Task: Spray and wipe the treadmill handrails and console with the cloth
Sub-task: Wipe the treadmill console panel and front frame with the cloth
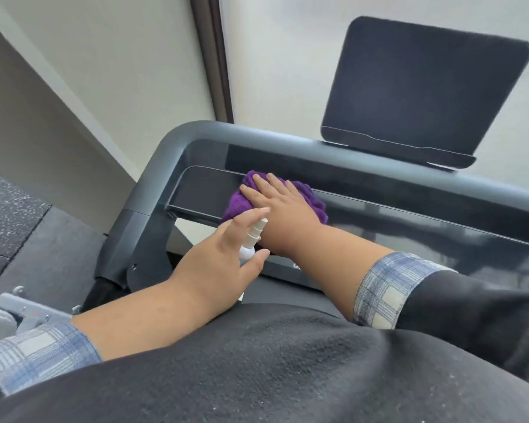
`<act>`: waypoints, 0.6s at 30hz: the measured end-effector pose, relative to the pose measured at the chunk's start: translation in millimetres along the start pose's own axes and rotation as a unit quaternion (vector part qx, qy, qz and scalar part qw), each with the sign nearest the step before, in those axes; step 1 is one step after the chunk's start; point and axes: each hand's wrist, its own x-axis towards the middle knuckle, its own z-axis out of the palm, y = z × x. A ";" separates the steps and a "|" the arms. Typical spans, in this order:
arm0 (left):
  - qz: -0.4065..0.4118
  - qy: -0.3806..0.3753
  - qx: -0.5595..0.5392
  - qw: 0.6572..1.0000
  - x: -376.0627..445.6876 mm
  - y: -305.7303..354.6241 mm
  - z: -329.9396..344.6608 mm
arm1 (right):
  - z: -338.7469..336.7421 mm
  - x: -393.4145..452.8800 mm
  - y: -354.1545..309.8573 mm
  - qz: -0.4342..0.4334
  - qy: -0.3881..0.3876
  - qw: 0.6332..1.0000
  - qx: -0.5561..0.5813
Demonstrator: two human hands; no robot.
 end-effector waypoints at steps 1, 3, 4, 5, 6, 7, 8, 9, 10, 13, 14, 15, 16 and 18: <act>0.009 -0.006 -0.001 1.000 4.3 7.0 5.9 | -0.4 -9.2 8.9 0.012 -0.001 1.000 0.002; 0.028 -0.014 0.002 0.999 11.1 22.0 17.0 | -1.8 -28.8 27.2 0.037 0.003 0.999 0.010; 0.036 -0.020 0.004 0.999 14.3 29.9 22.7 | -2.5 -39.5 37.0 0.049 0.009 0.999 0.017; 0.042 -0.027 0.006 0.999 16.9 37.9 28.4 | -3.1 -50.8 47.1 0.061 0.016 0.998 0.024; 0.045 -0.032 0.008 0.998 19.4 46.0 34.2 | -4.0 -62.2 57.7 0.071 0.021 0.997 0.029; 0.047 -0.036 0.009 0.998 21.1 54.1 40.2 | -5.3 -73.8 68.1 0.079 0.024 0.996 0.031; 0.049 -0.039 0.009 0.998 22.5 62.1 46.4 | -6.9 -85.6 78.5 0.087 0.027 0.995 0.030; 0.050 -0.043 0.008 0.998 23.7 69.9 53.0 | -8.6 -97.1 88.9 0.094 0.028 0.995 0.028; 0.051 -0.048 0.008 0.998 24.7 77.5 59.5 | -10.3 -108.2 99.2 0.102 0.029 0.994 0.025; 0.053 -0.063 0.003 0.997 26.8 99.7 78.3 | -13.9 -138.4 128.2 0.124 0.031 0.992 0.020; 0.053 -0.068 0.000 0.996 27.7 106.9 84.9 | -14.3 -148.0 137.9 0.131 0.031 0.991 0.019; 0.052 -0.074 -0.001 0.996 28.2 114.4 91.4 | -14.2 -158.0 147.7 0.139 0.031 0.990 0.019; 0.051 -0.078 -0.003 0.996 28.7 121.7 98.0 | -14.1 -168.3 157.8 0.147 0.032 0.988 0.018; 0.054 -0.087 -0.011 0.995 29.1 136.3 111.6 | -14.0 -190.3 178.6 0.165 0.036 0.985 0.020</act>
